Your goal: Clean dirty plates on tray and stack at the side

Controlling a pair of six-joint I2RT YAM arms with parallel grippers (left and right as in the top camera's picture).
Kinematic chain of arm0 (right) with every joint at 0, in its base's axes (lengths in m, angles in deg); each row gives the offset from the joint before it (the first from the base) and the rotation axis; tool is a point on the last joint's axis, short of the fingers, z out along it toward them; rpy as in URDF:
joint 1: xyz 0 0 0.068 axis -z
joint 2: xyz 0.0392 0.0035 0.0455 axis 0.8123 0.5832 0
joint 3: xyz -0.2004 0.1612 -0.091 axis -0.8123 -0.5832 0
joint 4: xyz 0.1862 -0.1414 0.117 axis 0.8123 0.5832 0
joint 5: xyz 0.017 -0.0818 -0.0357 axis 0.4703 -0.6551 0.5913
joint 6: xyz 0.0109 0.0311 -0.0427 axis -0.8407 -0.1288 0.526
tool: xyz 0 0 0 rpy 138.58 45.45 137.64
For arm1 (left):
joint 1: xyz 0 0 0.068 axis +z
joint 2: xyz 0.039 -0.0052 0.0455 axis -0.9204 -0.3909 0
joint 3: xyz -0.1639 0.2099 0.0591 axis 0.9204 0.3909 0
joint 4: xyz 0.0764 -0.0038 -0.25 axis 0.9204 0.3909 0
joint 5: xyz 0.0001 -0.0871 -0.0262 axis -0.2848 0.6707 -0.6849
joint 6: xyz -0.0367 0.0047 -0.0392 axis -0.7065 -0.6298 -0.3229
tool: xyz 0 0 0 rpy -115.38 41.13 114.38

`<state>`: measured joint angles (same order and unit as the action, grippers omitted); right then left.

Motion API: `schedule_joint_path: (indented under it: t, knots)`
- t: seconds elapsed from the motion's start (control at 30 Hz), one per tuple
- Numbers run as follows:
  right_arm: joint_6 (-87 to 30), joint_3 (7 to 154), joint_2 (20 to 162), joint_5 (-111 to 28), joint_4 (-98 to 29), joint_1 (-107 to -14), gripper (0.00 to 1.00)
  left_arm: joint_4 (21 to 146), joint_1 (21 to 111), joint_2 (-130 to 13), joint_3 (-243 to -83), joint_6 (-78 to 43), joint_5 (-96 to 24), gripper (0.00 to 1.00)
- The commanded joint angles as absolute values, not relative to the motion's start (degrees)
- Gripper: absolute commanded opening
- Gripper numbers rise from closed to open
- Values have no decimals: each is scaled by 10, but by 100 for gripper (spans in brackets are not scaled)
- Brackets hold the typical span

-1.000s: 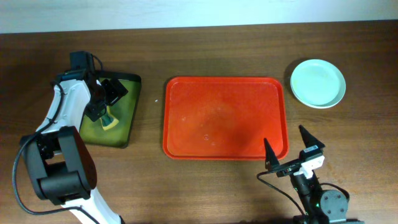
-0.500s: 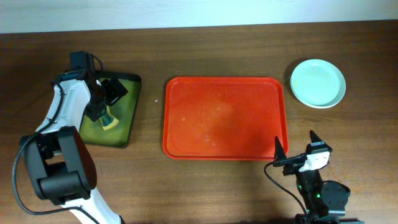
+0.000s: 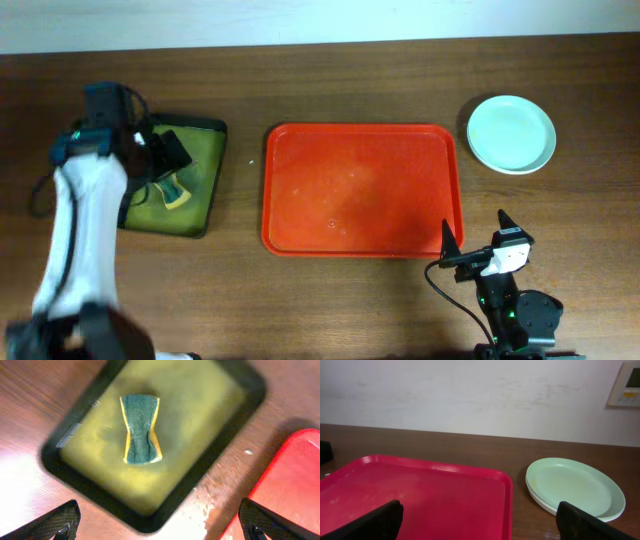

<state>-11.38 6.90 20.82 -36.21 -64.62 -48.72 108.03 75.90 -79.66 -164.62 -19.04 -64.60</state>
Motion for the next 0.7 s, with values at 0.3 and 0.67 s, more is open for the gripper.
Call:
schedule_joint_path:
  t: [0.3,0.67]
  knots:
    - [-116,66,204,-365,-644,-482,98,747,660,23,-1062,115,-569,99]
    - [-116,66,204,-365,-643,-482,98,501,698,127,-837,-1,-648,99]
